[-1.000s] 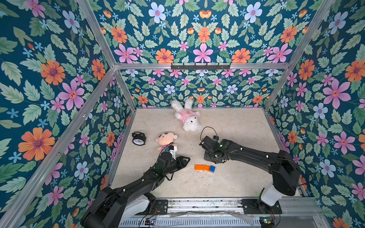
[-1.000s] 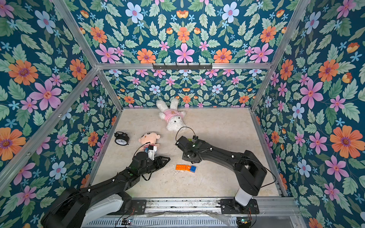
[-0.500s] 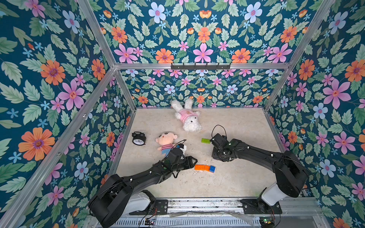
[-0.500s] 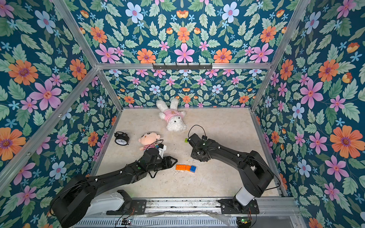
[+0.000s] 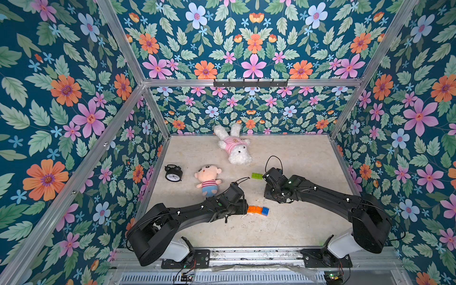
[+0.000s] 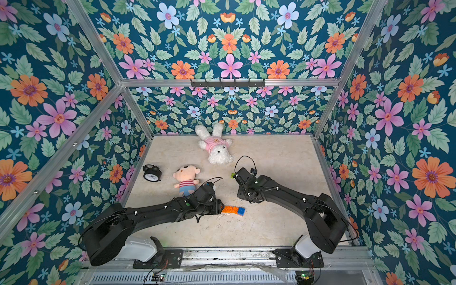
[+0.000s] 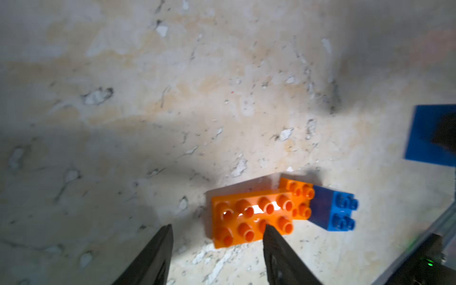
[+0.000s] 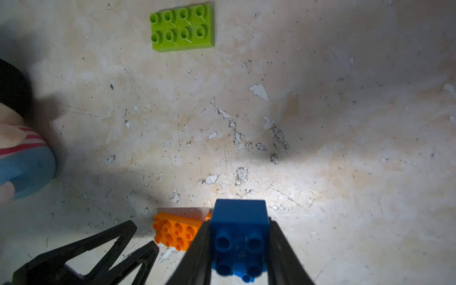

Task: Assemble the number 5 with lego
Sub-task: Move the lego brick at the center of the board, then assemble the lego brick with the lego brick.

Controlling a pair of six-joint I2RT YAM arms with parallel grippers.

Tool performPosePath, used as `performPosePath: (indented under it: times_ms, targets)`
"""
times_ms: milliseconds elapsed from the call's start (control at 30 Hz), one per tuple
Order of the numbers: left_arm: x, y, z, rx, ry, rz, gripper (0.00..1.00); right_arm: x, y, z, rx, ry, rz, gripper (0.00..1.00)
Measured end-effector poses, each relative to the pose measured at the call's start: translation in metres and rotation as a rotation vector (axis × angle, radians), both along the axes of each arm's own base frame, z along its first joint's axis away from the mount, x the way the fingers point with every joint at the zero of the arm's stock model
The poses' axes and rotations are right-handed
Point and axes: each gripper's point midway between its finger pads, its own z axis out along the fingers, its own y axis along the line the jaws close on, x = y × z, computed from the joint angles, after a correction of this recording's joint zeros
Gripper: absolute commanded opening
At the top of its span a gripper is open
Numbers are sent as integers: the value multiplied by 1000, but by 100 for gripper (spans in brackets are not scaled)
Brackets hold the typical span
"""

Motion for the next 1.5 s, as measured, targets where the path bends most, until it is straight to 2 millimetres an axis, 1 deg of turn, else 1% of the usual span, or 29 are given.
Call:
performPosePath:
  times_ms: [67,167,233,333,400,533,667,767,833,933,1000,1067,1100,1167,1233,1267,1367,1500]
  targets:
    - [-2,0,-4,21,7,-8,59,0,0,0,1,0,-1,25]
    - [-1,-8,-5,40,7,-24,58,-1,0,-1,1,1,-1,25]
    - [1,-9,-6,62,0,-24,51,-1,-1,-2,3,0,-3,25]
    - [3,-10,-5,70,-6,-13,47,-3,-3,-3,3,2,-6,25]
    - [4,-7,-6,88,-11,-2,45,-4,-4,-3,1,4,-6,25]
    - [8,6,-9,149,-26,36,42,-4,-3,-1,9,1,-5,25]
    - [9,19,-7,182,-45,77,42,-5,-1,1,17,1,-1,25]
    - [3,28,-5,185,-45,80,43,-8,7,4,39,4,15,25]
    - [0,30,-1,168,-47,79,45,-7,15,7,51,-4,26,25]
    - [-1,26,14,90,-76,81,44,-9,30,9,60,-5,53,25]
    - [0,25,26,43,-99,98,42,-10,43,10,66,-8,74,25]
    - [2,29,38,9,-135,131,39,-13,58,11,71,-5,94,25]
    - [4,33,43,-6,-154,157,39,-15,65,11,76,-3,101,24]
    - [5,50,51,-18,-193,230,39,-18,81,9,72,0,126,24]
    - [6,69,56,-19,-220,303,39,-22,94,-1,60,18,140,24]
    - [6,81,58,-17,-236,345,39,-25,98,-6,53,30,139,24]
    - [6,107,64,-10,-269,436,39,-29,113,-11,44,40,154,24]
    - [10,138,72,-20,-303,545,41,-34,134,-15,26,51,176,24]
